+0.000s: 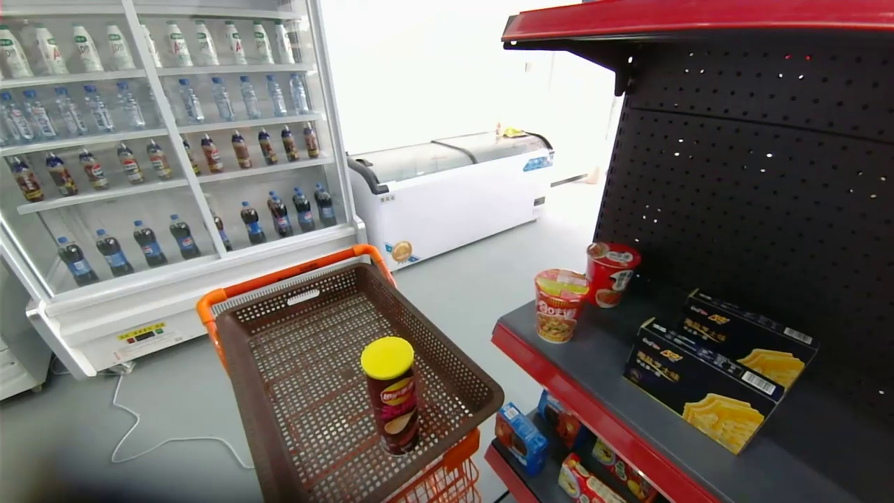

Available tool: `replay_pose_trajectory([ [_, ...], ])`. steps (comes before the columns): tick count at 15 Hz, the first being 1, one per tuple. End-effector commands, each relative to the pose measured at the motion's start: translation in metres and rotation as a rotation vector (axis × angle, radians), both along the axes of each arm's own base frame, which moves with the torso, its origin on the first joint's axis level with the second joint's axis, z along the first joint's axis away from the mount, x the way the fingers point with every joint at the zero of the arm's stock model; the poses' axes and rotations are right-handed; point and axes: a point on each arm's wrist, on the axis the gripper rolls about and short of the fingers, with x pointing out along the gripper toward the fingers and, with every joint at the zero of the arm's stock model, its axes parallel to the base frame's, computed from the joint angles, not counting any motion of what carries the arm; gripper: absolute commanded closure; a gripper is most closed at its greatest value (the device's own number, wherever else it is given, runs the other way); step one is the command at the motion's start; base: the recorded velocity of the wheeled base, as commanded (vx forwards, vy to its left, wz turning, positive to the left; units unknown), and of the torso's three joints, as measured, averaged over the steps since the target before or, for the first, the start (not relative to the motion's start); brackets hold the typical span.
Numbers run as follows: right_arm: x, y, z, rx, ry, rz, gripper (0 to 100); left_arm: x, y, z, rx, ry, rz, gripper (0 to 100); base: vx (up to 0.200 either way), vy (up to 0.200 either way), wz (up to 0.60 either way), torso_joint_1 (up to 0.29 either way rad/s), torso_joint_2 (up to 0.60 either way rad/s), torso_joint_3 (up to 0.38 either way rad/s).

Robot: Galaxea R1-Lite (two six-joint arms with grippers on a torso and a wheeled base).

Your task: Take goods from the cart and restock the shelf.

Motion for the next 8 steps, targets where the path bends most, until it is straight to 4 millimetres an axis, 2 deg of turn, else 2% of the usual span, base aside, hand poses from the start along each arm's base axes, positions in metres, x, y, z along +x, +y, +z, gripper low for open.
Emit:
replay_pose_trajectory([
  [1,0.0,0.0,0.0,-0.001,0.002,0.0,0,-0.004,0.0,0.024,0.099,-0.031,-0.015,0,0.0,0.0,0.0,0.0,0.0,0.0],
  [2,0.0,0.0,0.0,0.001,0.002,0.0,0,-0.007,0.0,0.056,0.202,-0.038,-0.048,0,0.0,0.0,0.0,0.0,0.0,0.0],
  [3,0.0,0.0,0.0,0.001,0.002,0.0,0,0.017,0.0,0.097,0.185,0.166,-0.101,0,0.0,0.0,0.0,0.0,0.0,0.0],
  [4,0.0,0.0,0.0,0.001,0.002,0.0,0,0.024,-0.001,0.114,0.087,0.172,-0.139,0,0.0,0.0,0.0,0.0,0.0,0.0],
  [5,0.0,0.0,0.0,0.001,0.002,0.0,0,0.037,-0.003,0.112,0.107,0.267,-0.215,0,0.0,0.0,0.0,0.0,0.0,0.0],
  [8,0.0,0.0,0.0,0.001,0.002,0.0,0,0.049,-0.008,0.095,0.122,0.391,-0.338,0,0.0,0.0,0.0,0.0,0.0,0.0],
])
